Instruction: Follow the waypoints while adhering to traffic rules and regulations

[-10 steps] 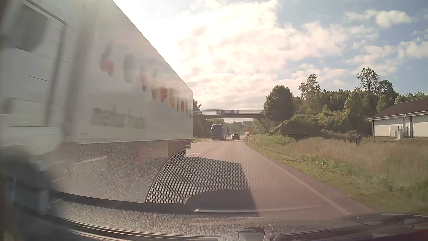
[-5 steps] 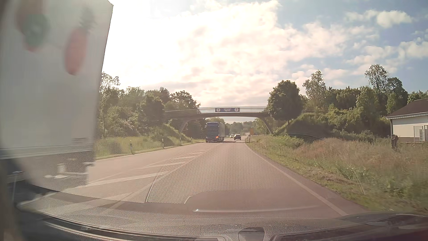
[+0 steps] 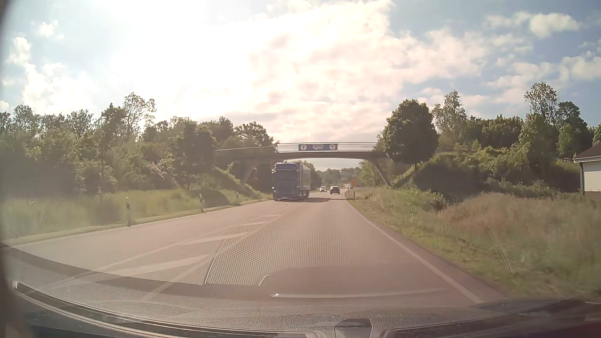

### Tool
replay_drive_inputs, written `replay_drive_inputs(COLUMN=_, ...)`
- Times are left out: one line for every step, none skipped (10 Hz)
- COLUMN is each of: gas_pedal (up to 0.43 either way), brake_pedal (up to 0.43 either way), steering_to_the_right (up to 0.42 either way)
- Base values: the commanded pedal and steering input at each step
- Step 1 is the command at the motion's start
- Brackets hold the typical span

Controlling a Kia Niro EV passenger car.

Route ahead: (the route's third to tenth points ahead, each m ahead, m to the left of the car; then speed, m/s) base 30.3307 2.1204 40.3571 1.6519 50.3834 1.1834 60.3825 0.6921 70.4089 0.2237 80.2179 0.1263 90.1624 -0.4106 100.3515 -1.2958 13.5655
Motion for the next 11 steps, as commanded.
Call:
replay_drive_inputs(gas_pedal=0.248, brake_pedal=0.000, steering_to_the_right=0.000)
replay_drive_inputs(gas_pedal=0.248, brake_pedal=0.000, steering_to_the_right=0.000)
replay_drive_inputs(gas_pedal=0.248, brake_pedal=0.000, steering_to_the_right=0.000)
replay_drive_inputs(gas_pedal=0.248, brake_pedal=0.000, steering_to_the_right=0.000)
replay_drive_inputs(gas_pedal=0.248, brake_pedal=0.000, steering_to_the_right=0.000)
replay_drive_inputs(gas_pedal=0.248, brake_pedal=0.000, steering_to_the_right=0.001)
replay_drive_inputs(gas_pedal=0.248, brake_pedal=0.000, steering_to_the_right=0.001)
replay_drive_inputs(gas_pedal=0.248, brake_pedal=0.000, steering_to_the_right=0.001)
replay_drive_inputs(gas_pedal=0.248, brake_pedal=0.000, steering_to_the_right=0.001)
replay_drive_inputs(gas_pedal=0.248, brake_pedal=0.000, steering_to_the_right=0.001)
replay_drive_inputs(gas_pedal=0.248, brake_pedal=0.000, steering_to_the_right=0.002)
